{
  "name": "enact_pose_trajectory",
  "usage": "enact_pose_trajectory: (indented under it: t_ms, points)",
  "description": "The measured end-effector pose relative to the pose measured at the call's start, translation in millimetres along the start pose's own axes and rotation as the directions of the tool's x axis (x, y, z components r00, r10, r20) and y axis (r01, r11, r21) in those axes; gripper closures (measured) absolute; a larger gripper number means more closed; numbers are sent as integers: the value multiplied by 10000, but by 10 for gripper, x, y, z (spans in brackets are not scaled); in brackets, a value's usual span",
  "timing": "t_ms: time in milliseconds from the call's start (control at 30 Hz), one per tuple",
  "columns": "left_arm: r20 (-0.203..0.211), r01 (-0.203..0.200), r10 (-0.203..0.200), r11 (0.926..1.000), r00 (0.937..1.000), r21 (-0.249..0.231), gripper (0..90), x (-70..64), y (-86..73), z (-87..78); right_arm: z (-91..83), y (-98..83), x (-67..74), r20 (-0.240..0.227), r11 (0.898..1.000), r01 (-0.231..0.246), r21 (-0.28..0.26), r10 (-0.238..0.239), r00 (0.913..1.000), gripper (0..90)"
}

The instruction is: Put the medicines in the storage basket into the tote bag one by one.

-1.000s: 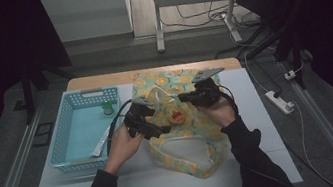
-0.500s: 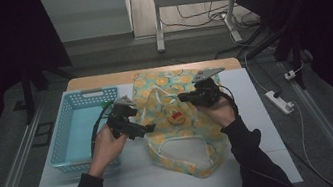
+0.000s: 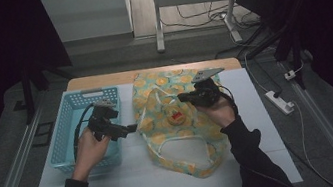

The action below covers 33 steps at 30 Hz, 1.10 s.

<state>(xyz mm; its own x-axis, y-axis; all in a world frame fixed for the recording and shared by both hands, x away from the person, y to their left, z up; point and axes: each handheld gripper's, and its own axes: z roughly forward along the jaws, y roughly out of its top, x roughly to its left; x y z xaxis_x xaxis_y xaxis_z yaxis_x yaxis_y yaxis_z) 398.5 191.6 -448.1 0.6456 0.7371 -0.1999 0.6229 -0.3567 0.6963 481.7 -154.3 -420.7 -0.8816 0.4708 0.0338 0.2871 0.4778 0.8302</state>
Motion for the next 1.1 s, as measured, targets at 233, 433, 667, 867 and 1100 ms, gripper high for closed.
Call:
enact_pose_trajectory:
  t_ms: [233, 433, 667, 867, 1100]
  points:
    - [-757, 316, -299, 9993, 9967, 218, 0, 143, -92, -119, -3, 0, -2, 10, 10000, 2, -28, -2, 10000, 900]
    - [-1210, 794, -749, 9963, 9898, 329, 0, 288, -208, -189, -5, -2, -6, 43, 10000, 8, -44, -8, 10000, 900]
    - [-1469, 1029, -930, 9928, 9848, 613, 0, 451, -317, -208, 3, -2, -3, 46, 10000, 30, -11, -30, 10000, 900]
    - [-1711, 1072, -882, 9887, 9813, 1051, 0, 557, -369, -122, 1, -2, -2, 51, 10000, 25, -26, -25, 10000, 900]
    - [-1605, 1292, -1039, 9792, 9816, 1562, 0, 672, -390, 3, 3, -2, 0, 37, 10000, 52, -10, -52, 10000, 900]
